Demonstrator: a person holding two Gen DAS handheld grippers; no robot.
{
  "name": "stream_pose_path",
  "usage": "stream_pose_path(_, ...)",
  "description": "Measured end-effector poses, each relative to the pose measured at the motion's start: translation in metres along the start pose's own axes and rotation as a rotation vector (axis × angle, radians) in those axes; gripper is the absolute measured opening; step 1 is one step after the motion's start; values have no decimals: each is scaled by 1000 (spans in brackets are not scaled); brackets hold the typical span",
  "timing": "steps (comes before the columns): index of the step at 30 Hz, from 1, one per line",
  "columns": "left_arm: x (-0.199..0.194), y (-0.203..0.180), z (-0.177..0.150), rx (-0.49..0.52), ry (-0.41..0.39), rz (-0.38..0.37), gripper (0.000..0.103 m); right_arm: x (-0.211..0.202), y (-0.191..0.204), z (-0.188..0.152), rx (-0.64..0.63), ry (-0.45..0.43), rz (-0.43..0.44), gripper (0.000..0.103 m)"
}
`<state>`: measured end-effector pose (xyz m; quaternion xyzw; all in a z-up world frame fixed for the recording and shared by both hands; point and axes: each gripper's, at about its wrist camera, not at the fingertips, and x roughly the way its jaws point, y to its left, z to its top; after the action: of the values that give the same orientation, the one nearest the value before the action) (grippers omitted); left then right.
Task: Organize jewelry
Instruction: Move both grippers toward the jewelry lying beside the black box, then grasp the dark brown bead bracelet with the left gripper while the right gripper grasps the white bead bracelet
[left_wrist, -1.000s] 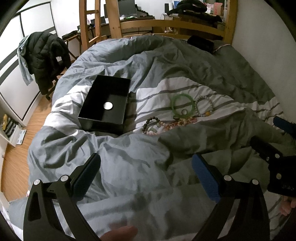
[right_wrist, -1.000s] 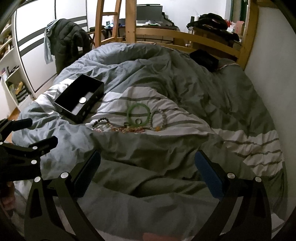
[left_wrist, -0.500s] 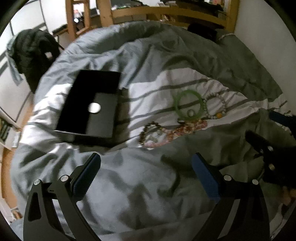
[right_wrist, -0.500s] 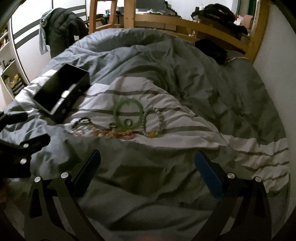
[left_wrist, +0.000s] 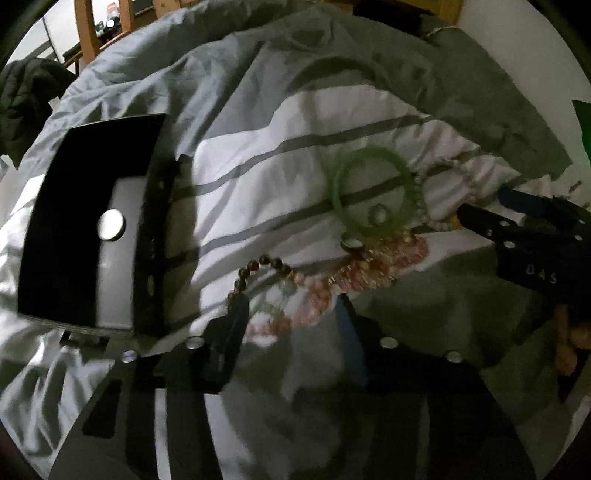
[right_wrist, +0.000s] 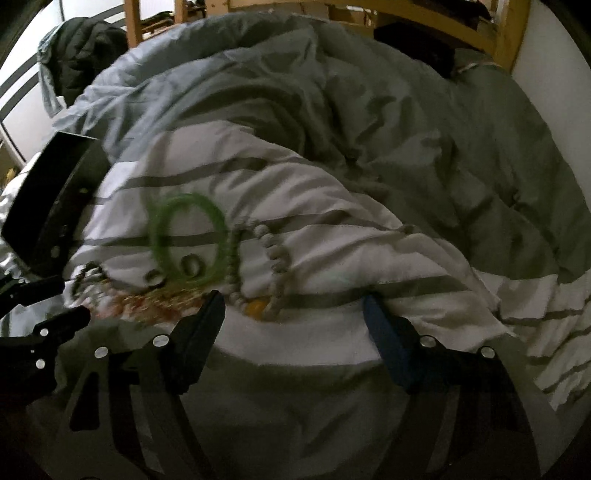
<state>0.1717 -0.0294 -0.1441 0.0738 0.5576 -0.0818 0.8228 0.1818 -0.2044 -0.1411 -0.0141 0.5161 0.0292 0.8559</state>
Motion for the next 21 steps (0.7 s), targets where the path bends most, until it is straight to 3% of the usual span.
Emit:
stream_pose_path(2, 8, -1, 2, -2, 2, -17, 33, 10, 0, 2, -5, 4, -14, 77)
stream_pose_path(3, 13, -1, 2, 4, 3, -17, 23, 15, 0, 2, -4, 2, -31, 71)
stream_pose_path(4, 19, -1, 2, 10, 15, -15, 19, 17, -1, 3, -2, -6, -62, 56)
stream_pose_path(7, 30, -1, 0, 9, 32, -26, 17, 15, -6, 4, 13, -39, -75, 36)
stream_pose_path(9, 30, 1, 0, 2, 31, -26, 9, 10, -9, 5, 21, -65, -68, 27)
stream_pose_path(13, 18, 11, 2, -40, -1, -70, 4, -5, -13, 6, 37, -123, -51, 10)
stream_pose_path(21, -8, 22, 1, -74, -50, -146, 1, -34, -13, 6, 36, -240, -9, 9)
